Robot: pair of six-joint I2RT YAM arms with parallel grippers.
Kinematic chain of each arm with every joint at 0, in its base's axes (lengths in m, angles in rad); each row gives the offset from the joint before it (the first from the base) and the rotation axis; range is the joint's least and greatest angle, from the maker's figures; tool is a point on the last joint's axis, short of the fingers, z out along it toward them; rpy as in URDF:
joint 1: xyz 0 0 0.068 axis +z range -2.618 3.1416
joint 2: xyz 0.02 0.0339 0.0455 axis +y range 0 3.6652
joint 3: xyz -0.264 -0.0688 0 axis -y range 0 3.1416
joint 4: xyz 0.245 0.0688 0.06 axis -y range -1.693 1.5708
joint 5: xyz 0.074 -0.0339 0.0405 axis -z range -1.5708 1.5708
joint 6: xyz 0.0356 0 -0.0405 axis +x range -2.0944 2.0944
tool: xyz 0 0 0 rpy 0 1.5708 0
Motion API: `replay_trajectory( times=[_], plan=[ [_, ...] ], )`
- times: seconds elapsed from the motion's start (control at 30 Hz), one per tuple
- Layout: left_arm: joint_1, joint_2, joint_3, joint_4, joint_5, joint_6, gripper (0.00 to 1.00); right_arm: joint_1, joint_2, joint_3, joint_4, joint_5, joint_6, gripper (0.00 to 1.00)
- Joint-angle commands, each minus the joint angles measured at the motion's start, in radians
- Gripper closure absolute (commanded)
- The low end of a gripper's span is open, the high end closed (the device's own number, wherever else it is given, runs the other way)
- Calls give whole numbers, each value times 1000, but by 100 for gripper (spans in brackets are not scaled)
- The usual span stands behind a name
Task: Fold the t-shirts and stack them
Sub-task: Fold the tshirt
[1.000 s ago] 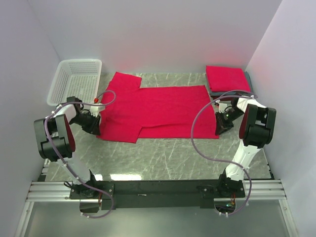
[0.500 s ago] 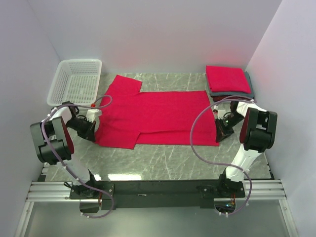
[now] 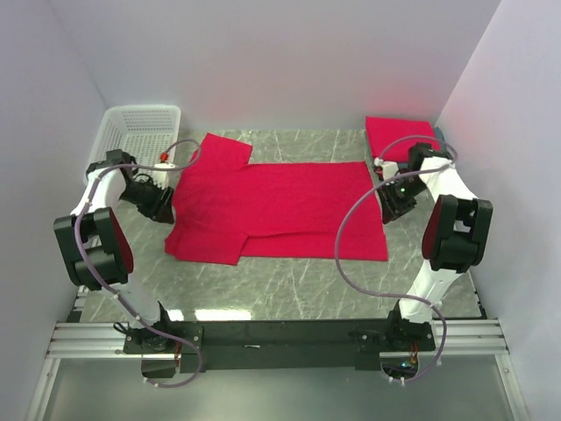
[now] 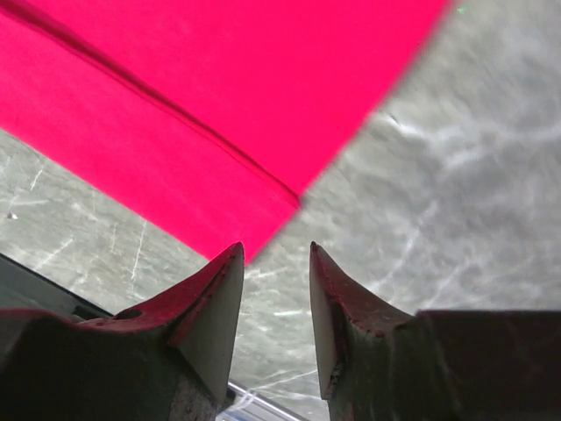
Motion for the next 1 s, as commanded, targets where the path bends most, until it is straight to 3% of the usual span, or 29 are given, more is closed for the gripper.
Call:
replay_trajectory(
  times=[0.0, 0.13, 0.3, 0.43, 0.7, 0.97],
  plan=[
    [-45, 38, 34, 9, 38, -37, 52, 70, 43, 27, -24, 41, -34, 57],
    [-83, 70, 50, 40, 7, -58, 51, 110, 78, 6, -7, 87, -53, 58],
    [-108, 84, 52, 63, -4, -64, 51, 120, 107, -20, 28, 135, -64, 49],
    [-114, 87, 38, 75, -10, -68, 51, 120, 124, -42, 51, 154, -68, 48],
    [-114, 98, 38, 85, -22, -66, 51, 120, 150, -48, 34, 141, -73, 51],
    [-116, 102, 43, 83, -24, -63, 51, 123, 112, -45, 2, 124, -79, 61]
  ],
)
